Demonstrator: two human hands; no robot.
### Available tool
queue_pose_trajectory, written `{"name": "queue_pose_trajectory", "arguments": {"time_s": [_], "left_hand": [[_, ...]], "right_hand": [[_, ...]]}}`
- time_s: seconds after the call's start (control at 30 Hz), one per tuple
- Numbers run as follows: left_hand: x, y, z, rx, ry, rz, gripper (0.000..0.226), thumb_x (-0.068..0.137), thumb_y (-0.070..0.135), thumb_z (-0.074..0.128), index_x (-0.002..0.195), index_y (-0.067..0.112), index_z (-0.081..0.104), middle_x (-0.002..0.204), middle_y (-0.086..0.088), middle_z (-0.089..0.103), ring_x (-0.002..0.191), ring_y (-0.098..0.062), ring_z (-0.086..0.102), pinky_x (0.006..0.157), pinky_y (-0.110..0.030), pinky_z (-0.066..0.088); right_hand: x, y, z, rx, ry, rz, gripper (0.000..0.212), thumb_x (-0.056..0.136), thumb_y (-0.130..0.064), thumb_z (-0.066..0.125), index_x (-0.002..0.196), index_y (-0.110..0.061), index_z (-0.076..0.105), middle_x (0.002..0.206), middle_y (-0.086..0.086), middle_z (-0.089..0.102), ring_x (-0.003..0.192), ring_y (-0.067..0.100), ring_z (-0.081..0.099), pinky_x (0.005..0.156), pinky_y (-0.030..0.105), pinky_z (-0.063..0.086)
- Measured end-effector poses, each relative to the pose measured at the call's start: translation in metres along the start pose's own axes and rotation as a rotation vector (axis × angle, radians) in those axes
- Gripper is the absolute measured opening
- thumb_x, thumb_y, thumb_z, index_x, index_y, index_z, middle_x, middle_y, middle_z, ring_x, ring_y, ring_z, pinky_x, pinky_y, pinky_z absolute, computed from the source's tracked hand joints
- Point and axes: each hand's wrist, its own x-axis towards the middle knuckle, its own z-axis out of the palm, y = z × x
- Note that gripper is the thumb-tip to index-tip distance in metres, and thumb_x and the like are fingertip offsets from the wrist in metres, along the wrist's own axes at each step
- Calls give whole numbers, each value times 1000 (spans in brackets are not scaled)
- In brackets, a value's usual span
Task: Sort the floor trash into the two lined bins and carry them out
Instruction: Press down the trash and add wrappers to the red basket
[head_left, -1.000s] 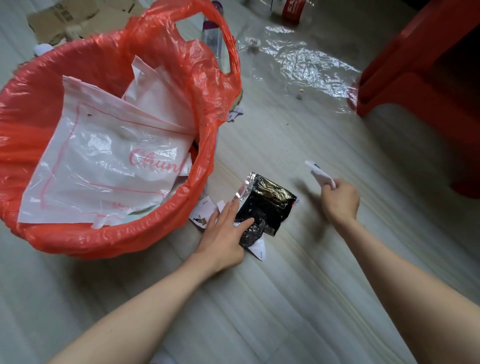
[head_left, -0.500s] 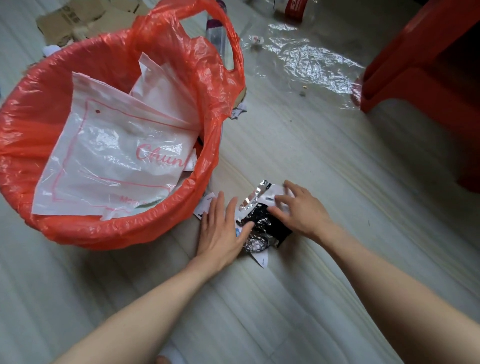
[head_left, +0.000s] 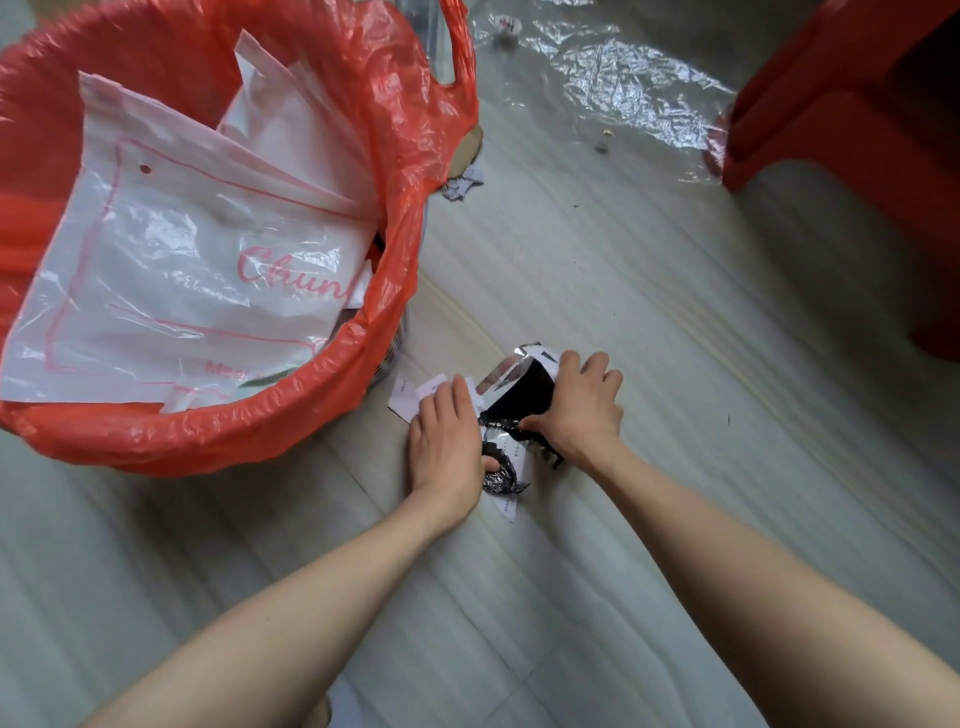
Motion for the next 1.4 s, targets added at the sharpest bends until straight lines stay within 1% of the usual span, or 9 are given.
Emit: {"name": "queue_pose_trajectory", "arguments": {"time_s": [0.2,0.37,0.5,0.6,0.73,0.9,1.03,1.17,1.4], "left_hand": [[-1,7,3,-68,9,37,75,82,5,60,143,6,17,135,-13,31,119,-30,37,98,-32,34],[-6,9,4,-99,-33,101,58,80,-13,42,134,7,30,128,-13,36,120,-27,39,94,-30,37],[-8,8,2,-95,-61,158,50,81,-13,38,127,9,38,124,-11,42,119,-27,39,88,-34,39],[-7,2,0,-80,-38,164,44,83,-10,38,122,9,43,121,-11,45,117,-29,41,88,-35,39],[-4,-9,-1,65,66,192,41,87,14,52,128,16,45,128,-9,41,122,-29,37,96,-35,34],[-3,-2,-4,99,-69,210,85,77,54,64,141,13,25,156,-14,2,145,-31,1,116,-40,11],[0,7,1,198,-138,181,117,68,61,69,149,23,-8,155,-18,-11,144,-38,-4,115,-44,14],[1,17,6,271,-183,160,110,73,54,70,148,32,-7,154,-21,-14,143,-42,-5,114,-45,15],[-14,25,20,218,-114,437,56,96,13,42,146,21,18,158,-10,-3,144,-31,4,112,-39,16]], "right_hand": [[5,13,-1,194,-7,-7,25,83,-3,52,108,-3,50,112,20,54,101,38,53,70,33,38],[-2,31,-6,354,-7,49,14,79,-2,49,88,-6,60,90,18,64,87,38,62,72,41,54],[-11,37,-12,377,9,70,19,79,-1,52,64,-14,49,78,13,58,84,34,61,63,30,42],[-18,40,-18,401,17,82,14,79,-1,53,71,-12,52,80,13,59,78,28,53,62,26,35],[-24,54,-34,495,77,136,12,77,-1,55,71,-11,56,76,14,61,80,32,62,65,32,48],[-22,79,-54,709,181,320,12,78,-4,66,88,-11,65,92,16,66,89,29,63,77,37,52],[-20,90,-56,933,168,432,22,79,3,65,68,-13,54,80,10,61,64,26,57,40,25,51],[-13,94,-51,1038,173,484,26,74,2,69,64,-16,53,86,16,64,84,34,63,76,48,56],[-7,98,-52,1077,190,498,30,76,4,67,62,-17,52,82,11,61,81,28,60,82,48,53]]}}
